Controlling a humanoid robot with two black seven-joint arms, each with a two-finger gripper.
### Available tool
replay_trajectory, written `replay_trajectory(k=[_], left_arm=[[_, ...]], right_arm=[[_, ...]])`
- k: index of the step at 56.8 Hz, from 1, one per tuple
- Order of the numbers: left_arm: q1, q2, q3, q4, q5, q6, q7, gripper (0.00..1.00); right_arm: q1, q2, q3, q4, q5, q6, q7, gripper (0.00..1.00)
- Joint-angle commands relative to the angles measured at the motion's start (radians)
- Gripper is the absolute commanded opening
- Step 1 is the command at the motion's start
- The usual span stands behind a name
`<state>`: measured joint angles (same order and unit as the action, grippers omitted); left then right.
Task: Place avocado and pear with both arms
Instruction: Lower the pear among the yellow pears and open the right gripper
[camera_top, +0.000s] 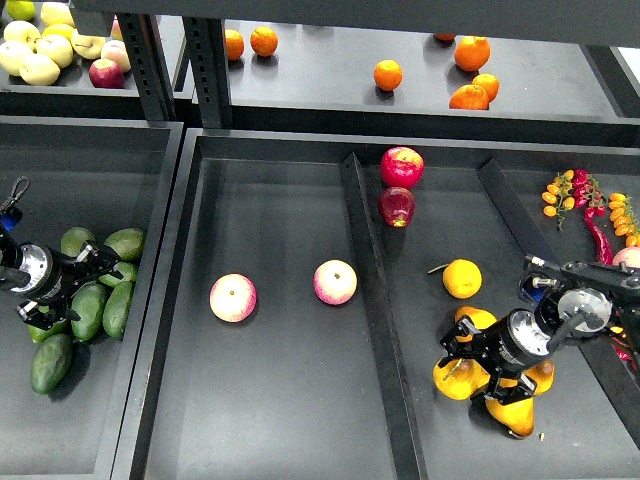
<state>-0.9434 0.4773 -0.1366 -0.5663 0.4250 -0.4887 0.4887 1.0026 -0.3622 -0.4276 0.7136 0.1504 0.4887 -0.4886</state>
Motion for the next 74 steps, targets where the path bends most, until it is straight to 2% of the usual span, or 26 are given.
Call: replay_trajectory(k=[1,10,26,44,74], left_arm=[[0.0,-0.002,0.0,0.0,0.0,0.0,0.0,0.99],[-0.001,-0.003,0.0,0.002,0.0,0.0,0.0,0.99],[0.0,-0.003,0.0,0.003,0.0,0.0,0.0,0.99],[0.0,-0.005,0.0,0.0,-0.002,0.0,0.0,0.99],[0.0,-0.005,0.002,-0.007,-0.002,0.0,0.0,0.99]], right_arm=[[-0.028,0.031,0.003,-0.025,0.0,0.0,0.0,0.23],[-0.067,0.078,0.004,-0.071,0.0,0.0,0.0,0.25],[-0.071,0.091,0.009,-0.08,-0.005,0.0,0.0,0.35],[-0.058,0.092,0.012,-0.077,-0.018,0.0,0.0,0.62],[-0.058,0.108,0.015,-0.078,-0.052,0.0,0.0,0.74]])
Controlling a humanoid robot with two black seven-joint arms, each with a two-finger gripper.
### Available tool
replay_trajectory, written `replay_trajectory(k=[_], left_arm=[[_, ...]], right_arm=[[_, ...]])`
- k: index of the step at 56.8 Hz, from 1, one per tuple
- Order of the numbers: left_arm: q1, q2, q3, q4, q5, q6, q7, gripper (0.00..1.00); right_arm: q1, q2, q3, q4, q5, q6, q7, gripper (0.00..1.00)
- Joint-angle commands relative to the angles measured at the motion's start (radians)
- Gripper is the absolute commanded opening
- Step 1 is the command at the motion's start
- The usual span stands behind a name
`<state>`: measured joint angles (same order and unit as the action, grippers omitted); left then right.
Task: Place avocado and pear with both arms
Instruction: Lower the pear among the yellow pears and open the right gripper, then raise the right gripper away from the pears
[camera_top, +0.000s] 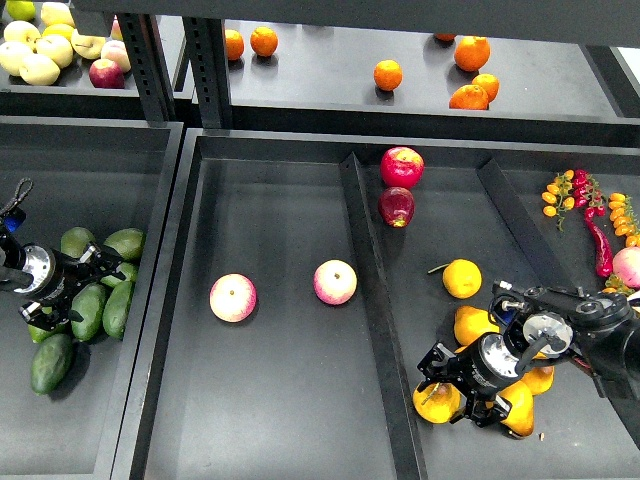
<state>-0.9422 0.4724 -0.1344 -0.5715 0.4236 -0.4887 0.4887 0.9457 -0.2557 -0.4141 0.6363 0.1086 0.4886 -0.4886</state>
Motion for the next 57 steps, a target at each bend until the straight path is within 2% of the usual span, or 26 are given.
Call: replay_trajectory(k=[1,21,35,57], left_arm=[[-0.003,0.0,-0.001,-0.002,0.0,0.0,0.0,0.99],[-0.003,0.0,-0.001,-0.002,0.0,0.0,0.0,0.99],[-0.004,0.002,-0.007,-0.001,-0.003,0.0,0.0,0.99],[-0.012,0.028,-0.206,0.001,-0.016,0.0,0.0,0.99]], right_arm=[[-0.001,0.0,0.001,-0.001,-0.012,0.0,0.0,0.74],[0.008,-0.002,0.003,0.0,-0.043,0.0,0.0,0.86],[0.048,-0.013,0.008,0.009,-0.04,0.0,0.0,0.99],[0.088,-0.091,0.201,0.013,-0.055,0.0,0.0,0.99]])
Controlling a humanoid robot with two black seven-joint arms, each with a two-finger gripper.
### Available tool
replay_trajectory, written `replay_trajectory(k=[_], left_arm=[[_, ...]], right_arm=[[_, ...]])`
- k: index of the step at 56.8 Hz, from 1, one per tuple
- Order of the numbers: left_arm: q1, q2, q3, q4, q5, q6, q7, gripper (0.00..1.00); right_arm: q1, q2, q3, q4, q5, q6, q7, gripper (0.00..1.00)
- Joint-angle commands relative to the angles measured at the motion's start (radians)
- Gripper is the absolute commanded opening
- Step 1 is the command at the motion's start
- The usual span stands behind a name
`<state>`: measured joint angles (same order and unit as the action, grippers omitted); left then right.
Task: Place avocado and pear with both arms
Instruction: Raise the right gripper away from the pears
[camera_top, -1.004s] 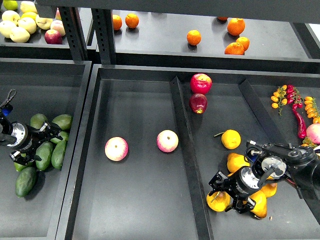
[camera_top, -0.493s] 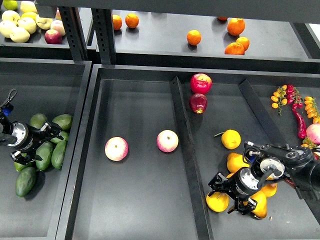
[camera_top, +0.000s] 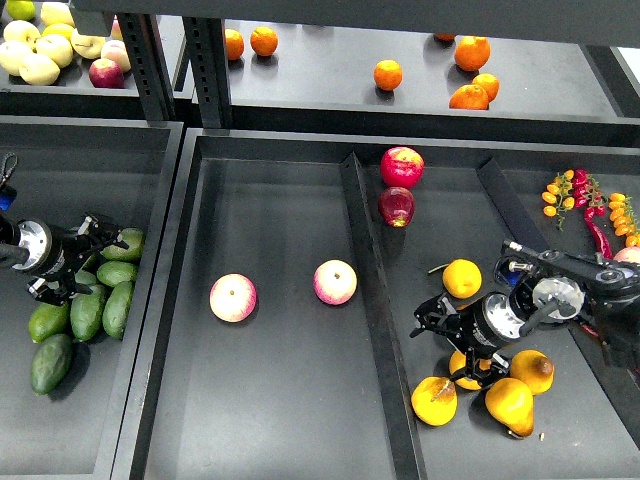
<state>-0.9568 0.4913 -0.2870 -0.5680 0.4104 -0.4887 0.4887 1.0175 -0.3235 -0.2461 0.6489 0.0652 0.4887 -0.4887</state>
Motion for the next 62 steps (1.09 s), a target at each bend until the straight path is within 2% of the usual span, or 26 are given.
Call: replay_trajectory(k=[1,9,33,35,53,62], left_arm=[[0.004,0.012,-0.066,-0.003,-0.002,0.0,0.0,0.99],[0.016,0.016,-0.153,-0.003,-0.028,0.0,0.0,1.0],[0.07,-0.019,-0.325,-0.044,-0.087,0.0,0.0,1.0],[0.102,-0.036,-0.379,-0.049,-0.111,0.0,0.0,1.0],[0.197,-0.085,-0.56,-0.096,-0.168,0.0,0.0,1.0],[0.242,-0.145,-0.659,-0.133,-0.196,0.0,0.0,1.0]], right_arm=[[0.021,-0.026,0.034,0.0,-0.016,0.0,0.0,0.99],[0.049,-0.048,0.062,-0.026,-0.057,0.0,0.0,0.99],[0.004,-0.129,0.41,-0.106,-0.096,0.0,0.0,0.99],[-0.029,-0.129,0.5,-0.106,-0.096,0.0,0.0,1.0],[-0.209,-0.111,0.907,-0.106,-0.096,0.0,0.0,1.0],[-0.249,-0.066,1.041,-0.109,-0.096,0.0,0.0,1.0]])
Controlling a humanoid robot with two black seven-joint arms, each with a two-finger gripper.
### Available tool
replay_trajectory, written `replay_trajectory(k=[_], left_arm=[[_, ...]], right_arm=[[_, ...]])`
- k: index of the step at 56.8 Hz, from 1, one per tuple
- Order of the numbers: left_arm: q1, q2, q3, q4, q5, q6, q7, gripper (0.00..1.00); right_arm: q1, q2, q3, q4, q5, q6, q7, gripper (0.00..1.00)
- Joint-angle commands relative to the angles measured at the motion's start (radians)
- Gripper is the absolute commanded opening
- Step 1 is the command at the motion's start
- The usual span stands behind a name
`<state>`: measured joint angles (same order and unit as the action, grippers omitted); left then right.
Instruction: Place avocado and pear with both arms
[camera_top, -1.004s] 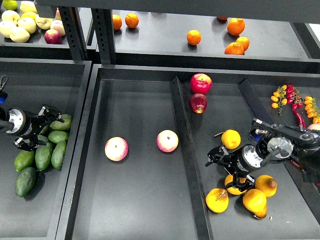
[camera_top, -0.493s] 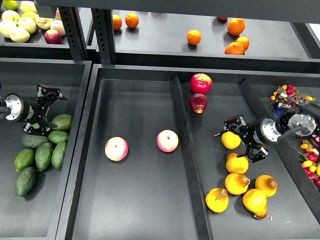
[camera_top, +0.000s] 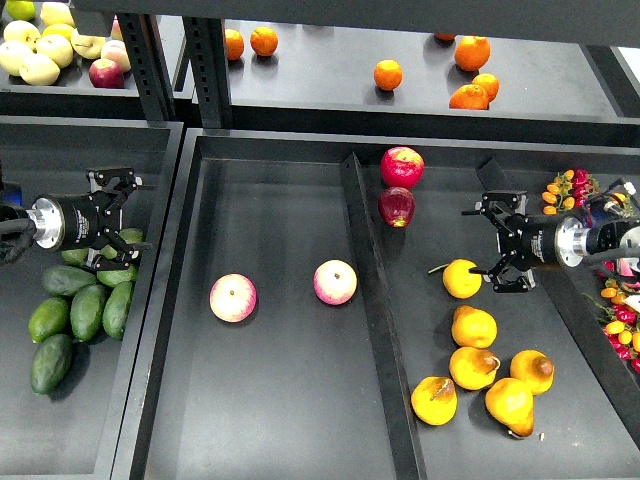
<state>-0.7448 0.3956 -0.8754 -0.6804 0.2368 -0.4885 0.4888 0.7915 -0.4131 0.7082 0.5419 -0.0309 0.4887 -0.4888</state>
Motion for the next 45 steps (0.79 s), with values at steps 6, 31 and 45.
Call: replay_trajectory(k=[6,31,45], left_arm=[[0.058,-0.113,-0.152,-0.024,-0.033,0.0,0.0,1.0],[0.13,-0.396,-0.416,-0.01,-0.037,0.0,0.0,1.0],[0.18,-0.396,-0.479,-0.008,-0.037,0.0,0.0,1.0]], right_arm=[[-0.031,0.034,0.14,-0.005,0.005,0.0,0.0,1.0],[-0.189,0.413,0.588,-0.019,0.009,0.0,0.0,1.0],[-0.227,0.413,0.594,-0.023,0.009,0.0,0.162,1.0]])
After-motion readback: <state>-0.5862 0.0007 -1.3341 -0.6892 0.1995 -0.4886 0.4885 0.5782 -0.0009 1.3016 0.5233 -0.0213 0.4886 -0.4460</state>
